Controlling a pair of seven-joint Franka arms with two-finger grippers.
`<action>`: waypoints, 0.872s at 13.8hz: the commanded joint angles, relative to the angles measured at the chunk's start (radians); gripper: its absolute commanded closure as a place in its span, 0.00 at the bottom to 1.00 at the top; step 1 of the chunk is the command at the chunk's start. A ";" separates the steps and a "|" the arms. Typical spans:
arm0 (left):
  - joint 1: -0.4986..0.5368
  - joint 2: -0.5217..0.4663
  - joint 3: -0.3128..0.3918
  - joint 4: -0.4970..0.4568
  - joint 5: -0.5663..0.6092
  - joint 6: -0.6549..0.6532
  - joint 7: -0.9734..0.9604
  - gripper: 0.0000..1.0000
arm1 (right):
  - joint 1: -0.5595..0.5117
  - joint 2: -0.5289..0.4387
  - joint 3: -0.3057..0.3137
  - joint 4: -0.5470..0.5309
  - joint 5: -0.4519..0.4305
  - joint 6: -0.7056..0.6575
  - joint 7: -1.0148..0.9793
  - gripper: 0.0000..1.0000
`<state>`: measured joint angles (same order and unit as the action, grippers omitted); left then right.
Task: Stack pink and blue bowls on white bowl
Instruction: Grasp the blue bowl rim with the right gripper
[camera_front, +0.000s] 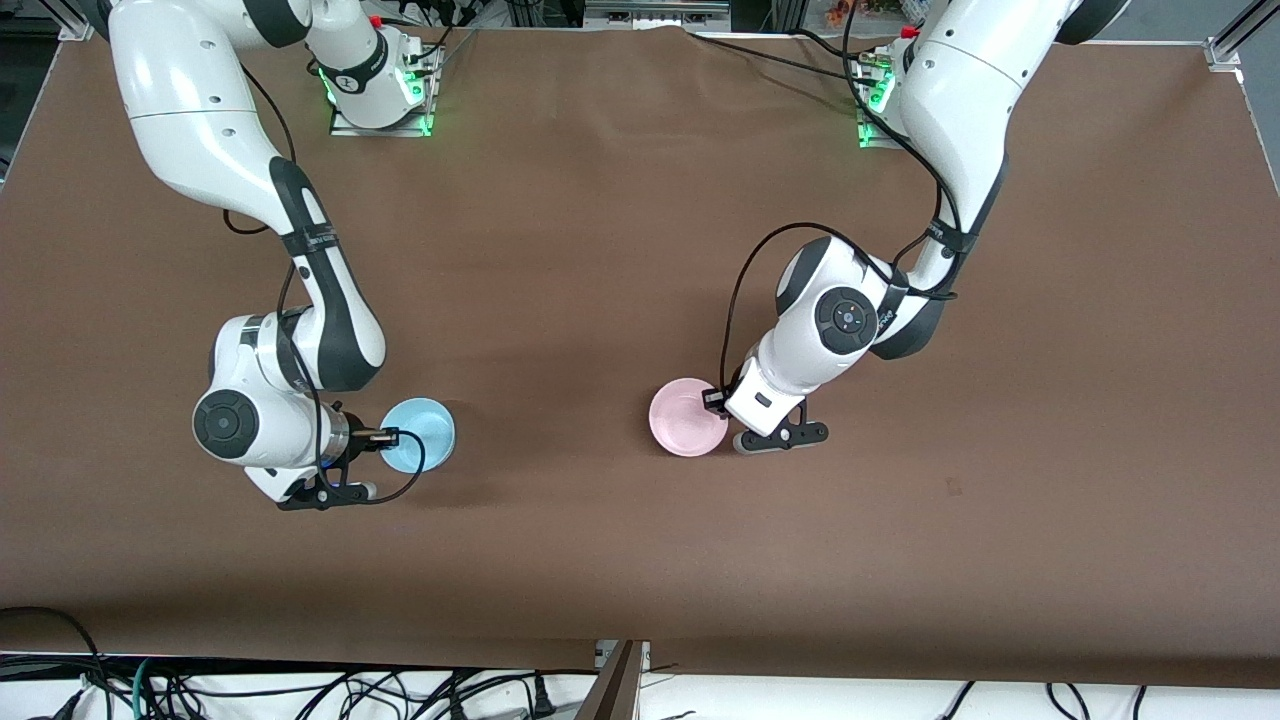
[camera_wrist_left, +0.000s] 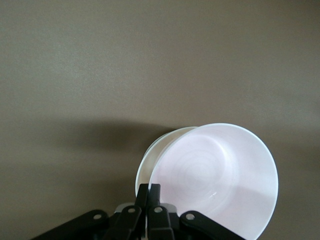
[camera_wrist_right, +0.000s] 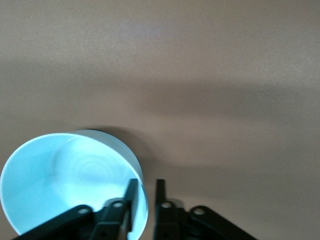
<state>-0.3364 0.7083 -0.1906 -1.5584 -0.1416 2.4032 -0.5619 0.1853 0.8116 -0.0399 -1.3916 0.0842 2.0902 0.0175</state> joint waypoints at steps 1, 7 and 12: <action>0.010 0.010 -0.006 0.012 0.028 -0.001 0.023 1.00 | -0.003 0.006 0.002 0.017 0.025 -0.016 -0.007 1.00; 0.008 0.020 -0.006 0.001 0.030 -0.001 0.025 1.00 | 0.000 -0.040 0.087 0.060 0.025 -0.102 0.085 1.00; 0.007 0.051 -0.006 0.005 0.020 0.034 0.022 0.41 | 0.048 -0.034 0.149 0.089 0.019 -0.098 0.246 1.00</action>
<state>-0.3348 0.7443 -0.1903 -1.5619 -0.1410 2.4171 -0.5449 0.2198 0.7760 0.1045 -1.3095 0.1013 2.0031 0.2373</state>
